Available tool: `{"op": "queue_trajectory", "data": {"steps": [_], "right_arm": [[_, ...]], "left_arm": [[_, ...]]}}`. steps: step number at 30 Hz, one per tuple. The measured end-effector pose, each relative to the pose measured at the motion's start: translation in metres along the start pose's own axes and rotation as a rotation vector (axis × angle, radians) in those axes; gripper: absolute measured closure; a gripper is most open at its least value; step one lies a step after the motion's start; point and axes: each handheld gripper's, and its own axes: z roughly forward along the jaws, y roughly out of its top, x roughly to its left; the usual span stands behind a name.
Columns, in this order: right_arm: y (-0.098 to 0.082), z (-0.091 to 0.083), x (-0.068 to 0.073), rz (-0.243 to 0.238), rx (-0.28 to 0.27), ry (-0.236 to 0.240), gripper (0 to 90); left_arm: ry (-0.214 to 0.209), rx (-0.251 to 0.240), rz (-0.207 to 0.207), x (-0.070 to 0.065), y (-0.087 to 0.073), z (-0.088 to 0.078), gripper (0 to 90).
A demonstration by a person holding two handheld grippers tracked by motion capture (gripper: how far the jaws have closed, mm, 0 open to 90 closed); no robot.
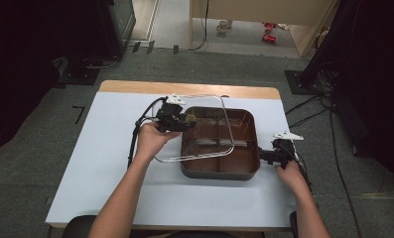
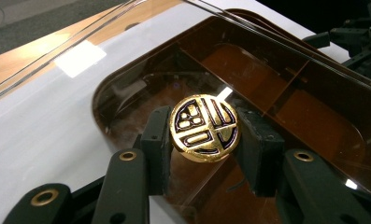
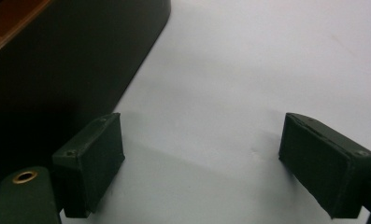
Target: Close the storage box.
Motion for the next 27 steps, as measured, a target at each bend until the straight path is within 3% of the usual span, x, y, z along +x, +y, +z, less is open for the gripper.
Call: {"op": "queue_trajectory", "data": {"steps": [19,27], "right_arm": [[0.0,0.0,0.0,-0.001,0.001,-0.001,13.4],[0.0,0.0,0.0,-0.003,0.001,0.0,13.4]], "left_arm": [[-0.068,0.028,0.051,-0.04,0.012,0.048,59.5],[-0.076,0.055,0.075,-0.053,0.012,0.068,59.5]]}}
